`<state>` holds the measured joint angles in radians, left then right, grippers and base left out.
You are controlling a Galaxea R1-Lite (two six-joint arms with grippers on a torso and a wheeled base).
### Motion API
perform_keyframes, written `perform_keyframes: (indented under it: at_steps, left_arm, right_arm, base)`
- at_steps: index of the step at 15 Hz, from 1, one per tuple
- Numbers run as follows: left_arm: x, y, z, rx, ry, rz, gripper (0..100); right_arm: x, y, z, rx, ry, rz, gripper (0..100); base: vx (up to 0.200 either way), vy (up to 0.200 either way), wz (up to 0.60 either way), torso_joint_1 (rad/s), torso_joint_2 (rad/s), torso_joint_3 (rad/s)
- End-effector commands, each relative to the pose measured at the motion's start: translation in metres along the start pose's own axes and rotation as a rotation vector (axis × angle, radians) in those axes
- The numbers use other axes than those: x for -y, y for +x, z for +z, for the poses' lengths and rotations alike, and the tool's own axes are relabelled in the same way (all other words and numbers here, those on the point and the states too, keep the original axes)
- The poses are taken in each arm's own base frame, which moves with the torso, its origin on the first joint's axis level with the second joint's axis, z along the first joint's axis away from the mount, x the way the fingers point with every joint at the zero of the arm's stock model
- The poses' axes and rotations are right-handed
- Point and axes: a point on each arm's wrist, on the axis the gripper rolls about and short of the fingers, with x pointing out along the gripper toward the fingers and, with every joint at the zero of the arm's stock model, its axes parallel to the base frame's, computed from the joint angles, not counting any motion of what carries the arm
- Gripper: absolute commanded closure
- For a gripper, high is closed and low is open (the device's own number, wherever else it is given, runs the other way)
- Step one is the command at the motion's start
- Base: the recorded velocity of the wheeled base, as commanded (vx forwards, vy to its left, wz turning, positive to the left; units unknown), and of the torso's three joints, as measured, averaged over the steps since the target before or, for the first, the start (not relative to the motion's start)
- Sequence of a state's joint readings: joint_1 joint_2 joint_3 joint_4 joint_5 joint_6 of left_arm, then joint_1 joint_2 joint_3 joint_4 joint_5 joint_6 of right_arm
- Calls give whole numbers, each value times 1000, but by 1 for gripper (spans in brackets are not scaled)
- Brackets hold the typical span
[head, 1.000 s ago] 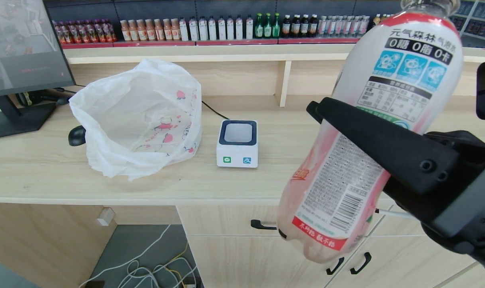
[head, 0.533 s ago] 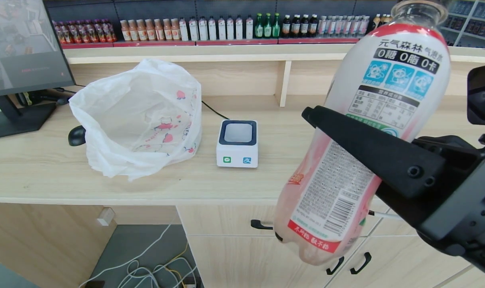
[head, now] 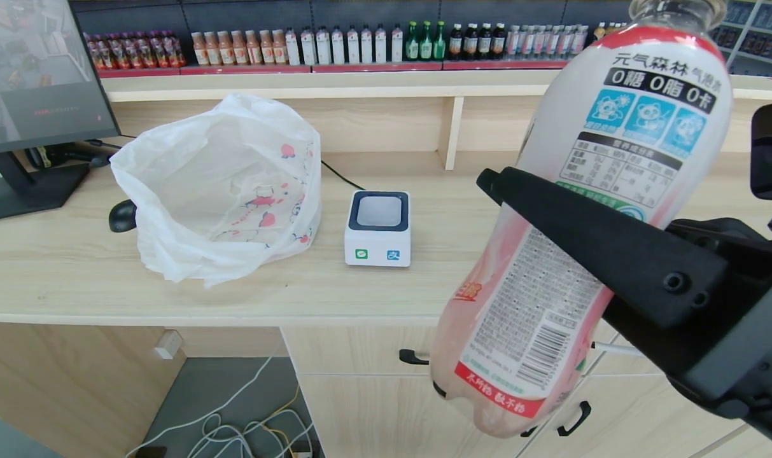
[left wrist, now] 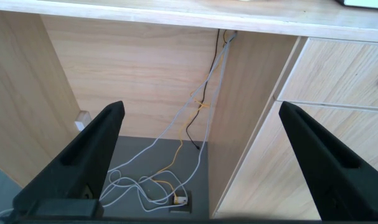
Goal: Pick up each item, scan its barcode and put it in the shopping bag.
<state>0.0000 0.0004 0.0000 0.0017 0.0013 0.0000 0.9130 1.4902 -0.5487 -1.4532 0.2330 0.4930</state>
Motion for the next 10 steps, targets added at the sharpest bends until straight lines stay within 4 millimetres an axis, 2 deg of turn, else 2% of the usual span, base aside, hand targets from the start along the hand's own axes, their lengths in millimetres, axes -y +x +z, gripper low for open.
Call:
perform_keyframes:
  at_steps: [1,8,10]
  left_arm:
    - [0,0,0,1,0,0,0]
    - [0,0,0,1,0,0,0]
    - [0,0,0,1,0,0,0]
  right_arm:
    - [0,0,-2,-7,-1,-1,100]
    - [-1,-6,-2,-13,-10,-9,100]
    - [1,-12,-8,-40,-93,-22,100]
  base:
    - [0,0,0,0,0,0]
    - [0,0,0,0,0,0]
    - [0,0,0,0,0,0]
